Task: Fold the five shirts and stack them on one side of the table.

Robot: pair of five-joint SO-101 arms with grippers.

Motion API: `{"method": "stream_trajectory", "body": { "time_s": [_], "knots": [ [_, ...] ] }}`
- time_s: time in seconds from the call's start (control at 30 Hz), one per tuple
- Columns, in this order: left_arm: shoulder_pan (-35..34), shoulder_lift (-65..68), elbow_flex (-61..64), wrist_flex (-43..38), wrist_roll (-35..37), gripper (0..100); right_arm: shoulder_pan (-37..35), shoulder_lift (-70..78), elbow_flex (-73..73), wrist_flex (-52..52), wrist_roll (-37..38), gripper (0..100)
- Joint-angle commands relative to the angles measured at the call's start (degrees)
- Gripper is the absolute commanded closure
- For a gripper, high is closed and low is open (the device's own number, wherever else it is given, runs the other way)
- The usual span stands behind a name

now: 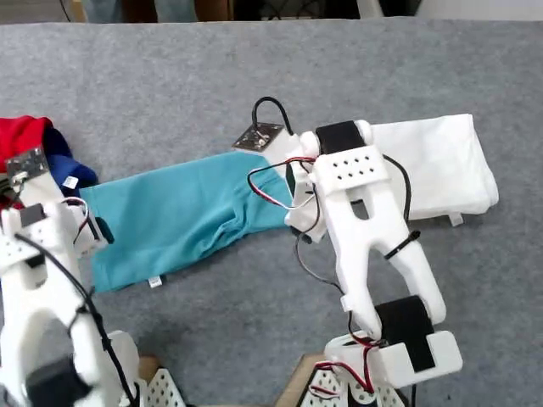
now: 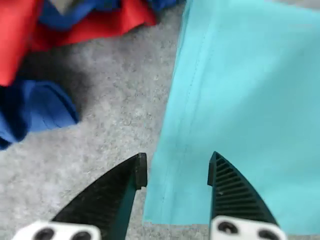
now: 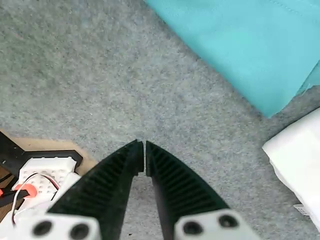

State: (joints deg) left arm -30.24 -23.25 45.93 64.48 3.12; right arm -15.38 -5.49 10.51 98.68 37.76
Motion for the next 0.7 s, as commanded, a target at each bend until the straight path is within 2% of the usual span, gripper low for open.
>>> {"method": "stream_trajectory", "body": {
  "time_s": [0.0, 0.2, 0.33, 0.43, 0.53, 0.67],
  "knots": [
    [-0.31, 8.44, -6.73, 0.35, 0.79, 78, 0.26, -2.42, -0.13, 0.62, -0.62, 98.4],
    [-2.07, 24.35, -13.05, -3.34, 0.53, 78, 0.18, -2.86, -0.13, 1.67, -5.19, 98.4],
    [-2.86, 31.21, -17.54, -1.05, 0.35, 79, 0.09, -2.95, -0.13, 2.37, -5.8, 98.4],
    [-2.95, 33.93, -20.44, -0.09, -0.53, 84, 0.0, -2.95, -0.13, 2.37, -8.18, 98.4],
    [-2.24, 36.04, -21.05, 0.0, -4.22, 96, -1.58, -3.56, -0.13, 2.46, -10.2, 98.4],
    [-1.19, 36.31, -20.7, 0.09, -5.98, 97, -4.84, -5.85, -0.13, 2.37, -10.9, 98.4]
  ]
}}
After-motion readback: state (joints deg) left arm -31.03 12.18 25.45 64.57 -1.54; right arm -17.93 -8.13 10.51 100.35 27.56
